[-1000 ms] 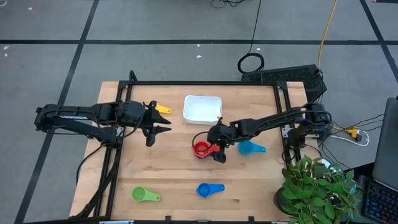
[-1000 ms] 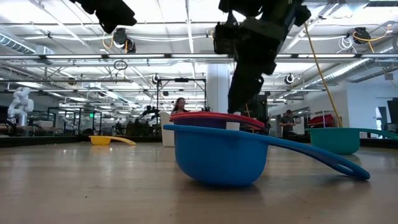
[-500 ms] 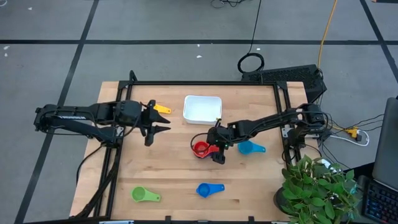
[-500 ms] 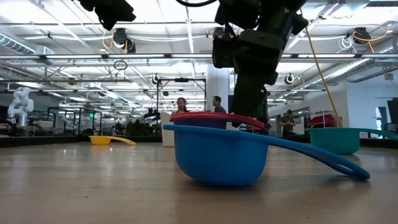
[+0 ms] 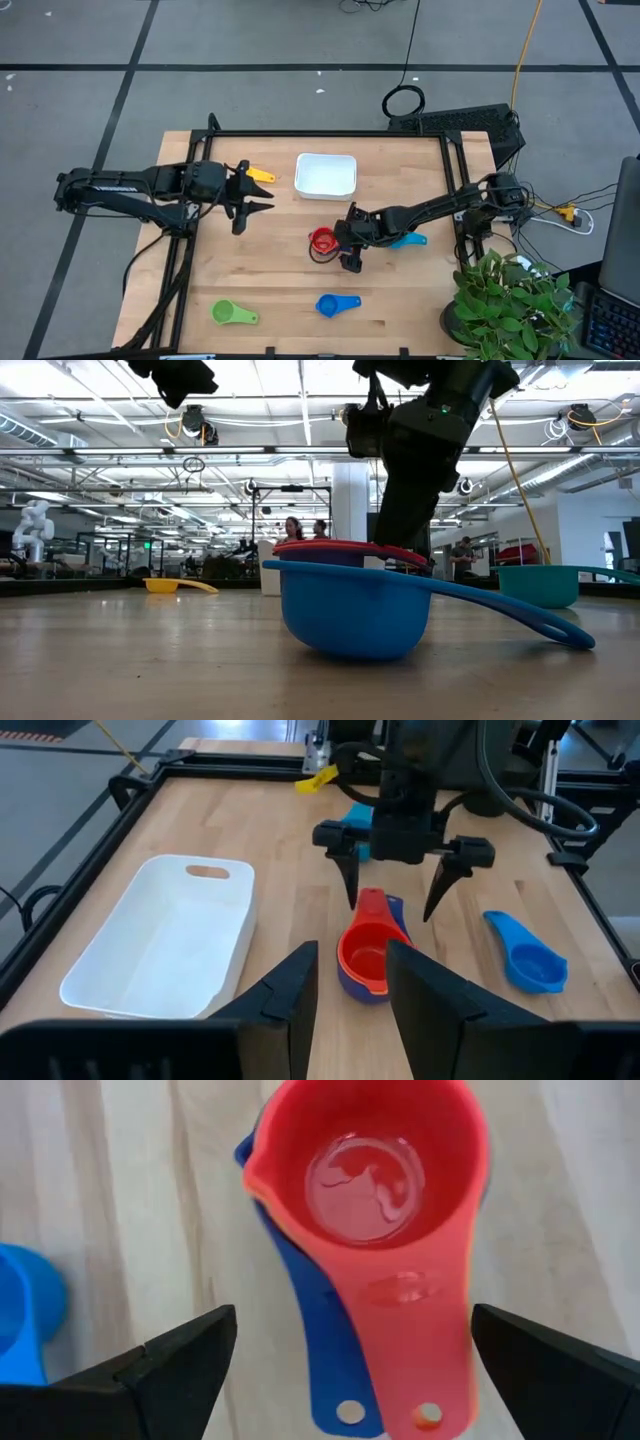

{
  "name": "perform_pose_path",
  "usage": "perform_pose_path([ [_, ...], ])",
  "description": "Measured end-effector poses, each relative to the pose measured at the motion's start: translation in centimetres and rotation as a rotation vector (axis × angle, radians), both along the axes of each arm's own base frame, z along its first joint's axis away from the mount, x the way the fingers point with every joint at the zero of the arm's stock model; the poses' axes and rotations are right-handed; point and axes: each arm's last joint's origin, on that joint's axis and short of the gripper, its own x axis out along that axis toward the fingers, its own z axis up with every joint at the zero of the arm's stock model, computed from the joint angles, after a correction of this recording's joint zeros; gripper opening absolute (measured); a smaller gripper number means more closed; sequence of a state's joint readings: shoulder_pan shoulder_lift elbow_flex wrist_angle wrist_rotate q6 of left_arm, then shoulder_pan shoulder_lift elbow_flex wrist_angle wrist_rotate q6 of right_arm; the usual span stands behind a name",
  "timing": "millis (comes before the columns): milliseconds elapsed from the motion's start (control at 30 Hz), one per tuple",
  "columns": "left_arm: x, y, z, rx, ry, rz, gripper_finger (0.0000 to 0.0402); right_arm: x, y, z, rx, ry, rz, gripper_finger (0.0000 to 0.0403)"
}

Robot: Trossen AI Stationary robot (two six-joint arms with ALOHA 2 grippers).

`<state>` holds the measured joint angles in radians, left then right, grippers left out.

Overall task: Nest measuring cups in basket
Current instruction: Adjust the stack of measuring cups

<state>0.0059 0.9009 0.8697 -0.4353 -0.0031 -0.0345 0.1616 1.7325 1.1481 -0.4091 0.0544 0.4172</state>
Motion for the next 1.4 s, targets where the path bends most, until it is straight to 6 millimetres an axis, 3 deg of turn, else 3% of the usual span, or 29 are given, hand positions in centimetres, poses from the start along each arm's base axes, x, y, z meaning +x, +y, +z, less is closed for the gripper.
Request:
perform_pose_path([
  [100,-0.2,0.0,0.2,0.006,-0.01,0.012,0.012,0.0,0.0,-0.1,0.002,0.001,-0.016,0.0393],
  [367,-0.3,0.1,0.5,0.011,-0.037,0.022,0.012,0.2,0.1,-2.8,-0.012,0.062,-0.045,0.0393],
  [833,-0.3,0.1,0.5,0.01,-0.038,0.023,0.012,0.3,-0.3,-2.8,-0.079,0.057,-0.047,0.0386],
  [1400,-0.3,0.1,0.5,0.01,-0.041,0.024,0.012,0.1,-0.4,-2.9,-0.134,0.084,0.066,0.0203],
])
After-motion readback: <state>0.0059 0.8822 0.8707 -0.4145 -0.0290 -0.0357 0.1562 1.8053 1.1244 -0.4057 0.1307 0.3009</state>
